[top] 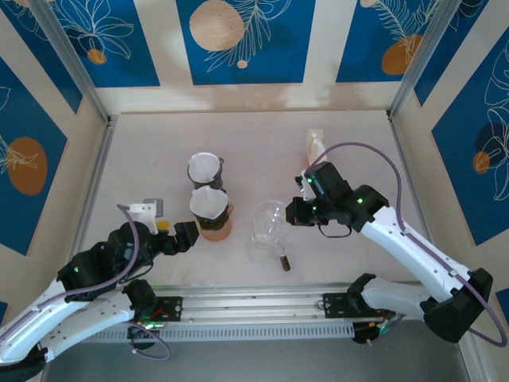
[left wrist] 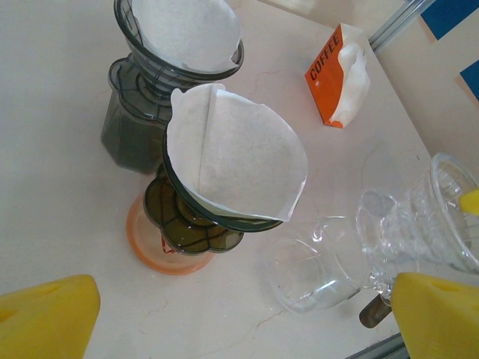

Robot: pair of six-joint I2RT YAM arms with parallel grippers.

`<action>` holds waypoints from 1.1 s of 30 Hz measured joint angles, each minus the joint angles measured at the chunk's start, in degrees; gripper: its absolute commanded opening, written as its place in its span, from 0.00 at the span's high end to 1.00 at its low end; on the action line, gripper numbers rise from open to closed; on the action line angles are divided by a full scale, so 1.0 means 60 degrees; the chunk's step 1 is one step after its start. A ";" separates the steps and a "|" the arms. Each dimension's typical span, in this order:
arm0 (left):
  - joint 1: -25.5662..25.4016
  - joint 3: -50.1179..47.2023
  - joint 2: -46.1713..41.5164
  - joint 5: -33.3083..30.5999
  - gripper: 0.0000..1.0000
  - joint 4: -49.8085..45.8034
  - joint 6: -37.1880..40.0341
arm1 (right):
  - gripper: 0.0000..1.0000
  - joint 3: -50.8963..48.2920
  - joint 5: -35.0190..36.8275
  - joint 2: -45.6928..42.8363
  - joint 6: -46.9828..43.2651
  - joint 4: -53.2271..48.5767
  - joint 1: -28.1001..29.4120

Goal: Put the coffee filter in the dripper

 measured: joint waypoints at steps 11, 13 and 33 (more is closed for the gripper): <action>0.0000 0.0000 -0.0025 0.0000 0.00 -0.0040 -0.0004 | 1.00 0.0200 -0.0087 0.0703 -0.0062 -0.0160 0.0204; 0.0000 0.0000 -0.0047 -0.0004 0.00 -0.0047 -0.0004 | 1.00 0.0197 -0.0084 0.0725 -0.0062 -0.0157 0.0204; 0.0000 0.0000 -0.0062 -0.0004 0.00 -0.0044 -0.0004 | 0.95 0.0193 0.0106 0.0761 -0.0066 -0.0033 0.0474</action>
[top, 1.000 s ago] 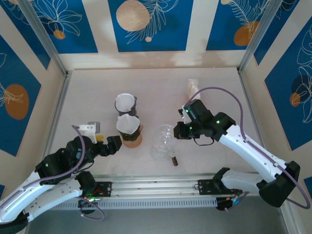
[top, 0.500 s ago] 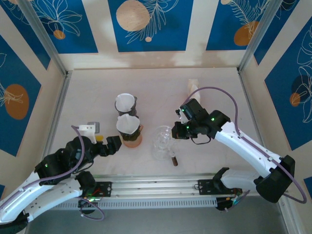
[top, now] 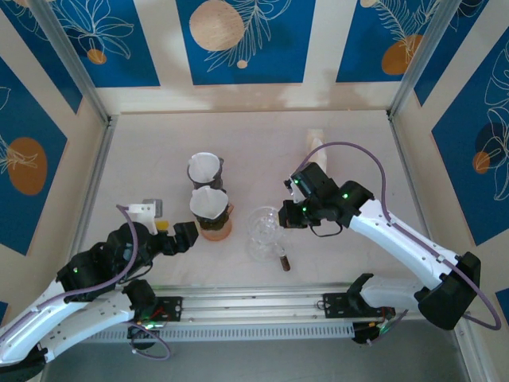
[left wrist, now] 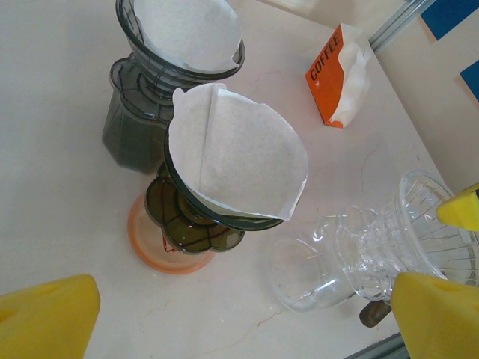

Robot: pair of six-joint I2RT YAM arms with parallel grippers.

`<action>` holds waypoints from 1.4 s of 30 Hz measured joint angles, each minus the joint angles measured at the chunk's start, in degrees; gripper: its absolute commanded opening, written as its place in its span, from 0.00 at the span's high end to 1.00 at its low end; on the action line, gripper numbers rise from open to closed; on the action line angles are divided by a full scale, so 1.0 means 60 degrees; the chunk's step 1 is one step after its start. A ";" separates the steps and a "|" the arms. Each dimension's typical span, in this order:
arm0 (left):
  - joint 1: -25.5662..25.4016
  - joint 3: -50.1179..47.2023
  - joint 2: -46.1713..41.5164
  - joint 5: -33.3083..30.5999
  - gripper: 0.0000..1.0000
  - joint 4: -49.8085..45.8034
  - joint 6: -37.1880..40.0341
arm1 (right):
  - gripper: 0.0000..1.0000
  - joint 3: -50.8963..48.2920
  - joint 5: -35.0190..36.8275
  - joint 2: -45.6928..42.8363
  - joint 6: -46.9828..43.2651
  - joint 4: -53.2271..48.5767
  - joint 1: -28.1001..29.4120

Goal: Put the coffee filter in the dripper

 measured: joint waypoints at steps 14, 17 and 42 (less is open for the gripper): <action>0.0000 0.0000 0.0000 0.0000 0.00 0.0000 0.0000 | 0.50 -0.0018 0.0109 0.0007 -0.0018 -0.0040 0.0062; 0.0000 0.0000 0.0004 0.0000 0.00 0.0004 0.0004 | 0.48 -0.0018 0.0197 0.0007 0.0007 -0.0025 0.0062; 0.0000 0.0219 0.0317 -0.0025 0.00 0.0007 0.0040 | 0.46 -0.0160 0.1228 -0.0393 0.0237 0.0280 0.0186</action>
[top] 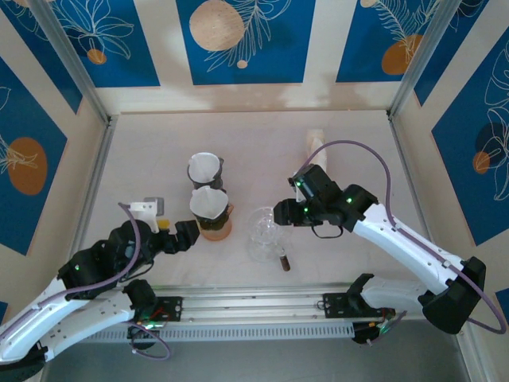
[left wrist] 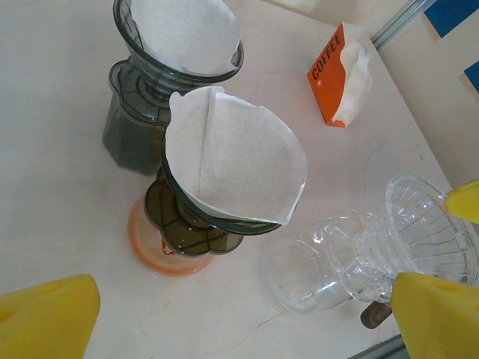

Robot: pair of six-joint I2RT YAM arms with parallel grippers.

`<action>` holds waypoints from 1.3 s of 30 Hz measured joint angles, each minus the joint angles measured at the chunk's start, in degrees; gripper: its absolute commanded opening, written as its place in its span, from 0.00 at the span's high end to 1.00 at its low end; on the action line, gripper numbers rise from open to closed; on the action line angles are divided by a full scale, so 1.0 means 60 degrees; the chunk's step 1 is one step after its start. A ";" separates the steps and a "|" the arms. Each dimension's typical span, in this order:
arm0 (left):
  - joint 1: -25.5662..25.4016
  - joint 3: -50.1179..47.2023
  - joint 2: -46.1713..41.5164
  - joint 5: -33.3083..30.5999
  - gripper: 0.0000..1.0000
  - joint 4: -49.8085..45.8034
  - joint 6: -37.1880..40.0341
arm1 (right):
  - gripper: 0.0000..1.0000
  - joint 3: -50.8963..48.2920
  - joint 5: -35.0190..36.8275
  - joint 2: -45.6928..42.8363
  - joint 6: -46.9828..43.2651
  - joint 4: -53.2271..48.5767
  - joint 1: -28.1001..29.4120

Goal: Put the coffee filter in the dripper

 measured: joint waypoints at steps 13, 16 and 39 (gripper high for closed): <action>0.0000 0.0408 0.0288 0.0011 0.00 0.0102 0.0368 | 0.48 0.0951 0.1606 0.0153 -0.0856 0.0109 -0.1140; 0.0000 0.0408 0.0288 0.0044 0.00 0.0219 0.0430 | 0.50 0.1064 0.1785 0.0678 -0.1184 0.0594 -0.1953; 0.0000 0.0291 0.0492 0.0106 0.00 0.0291 0.0659 | 0.60 0.4113 0.1461 0.6379 -0.0189 0.2393 -0.5082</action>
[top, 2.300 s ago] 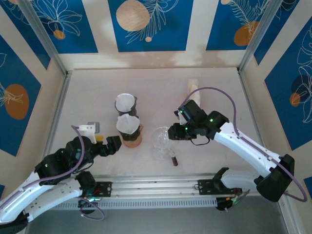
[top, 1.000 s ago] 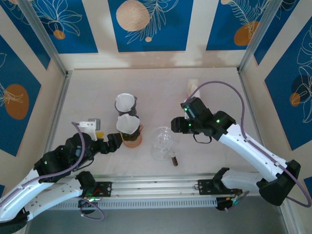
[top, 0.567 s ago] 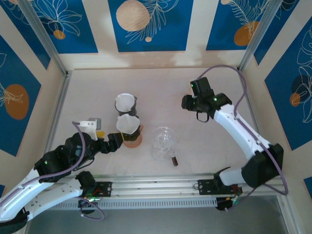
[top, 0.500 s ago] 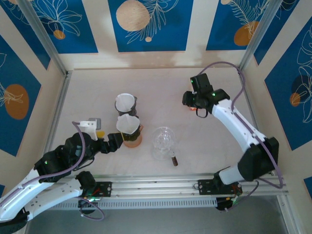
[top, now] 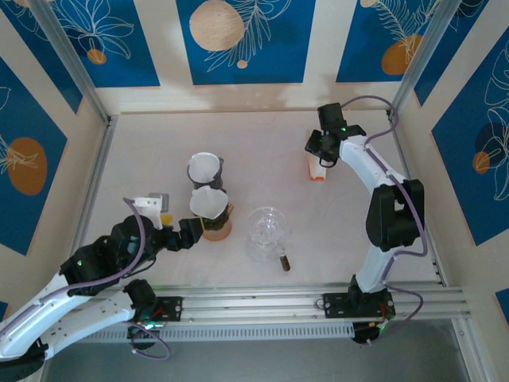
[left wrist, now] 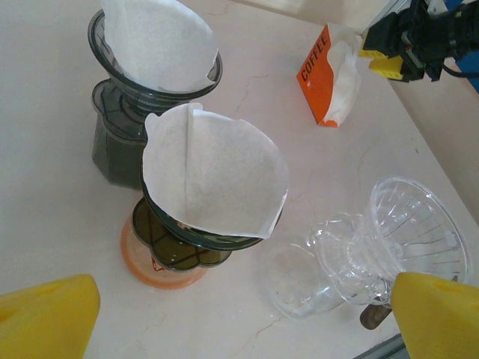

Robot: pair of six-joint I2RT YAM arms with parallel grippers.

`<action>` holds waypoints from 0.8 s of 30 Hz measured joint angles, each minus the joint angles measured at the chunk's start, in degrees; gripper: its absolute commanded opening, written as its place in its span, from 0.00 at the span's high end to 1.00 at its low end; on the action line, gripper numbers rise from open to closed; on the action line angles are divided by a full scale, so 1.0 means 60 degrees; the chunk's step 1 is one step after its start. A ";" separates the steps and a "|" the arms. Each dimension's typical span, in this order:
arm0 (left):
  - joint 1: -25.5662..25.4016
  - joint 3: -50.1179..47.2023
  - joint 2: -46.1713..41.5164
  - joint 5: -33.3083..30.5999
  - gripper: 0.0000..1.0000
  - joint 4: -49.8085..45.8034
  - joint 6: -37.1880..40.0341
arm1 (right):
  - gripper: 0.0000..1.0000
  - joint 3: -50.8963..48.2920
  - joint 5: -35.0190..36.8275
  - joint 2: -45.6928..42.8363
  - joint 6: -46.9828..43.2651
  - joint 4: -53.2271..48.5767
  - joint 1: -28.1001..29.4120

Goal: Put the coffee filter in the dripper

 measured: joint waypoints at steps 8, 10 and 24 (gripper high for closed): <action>0.0000 0.0000 0.0018 -0.0029 0.00 0.0000 0.0135 | 0.61 0.0160 -0.0193 0.0353 0.0845 0.0328 -0.0164; 0.0000 0.0000 0.0018 -0.0040 0.00 0.0000 0.0178 | 0.61 0.0302 -0.0219 0.0492 0.1009 0.0353 -0.0251; 0.0000 0.0000 0.0018 -0.0120 0.00 0.0000 0.0321 | 0.66 0.0874 -0.0521 0.1421 0.1271 0.0393 -0.0408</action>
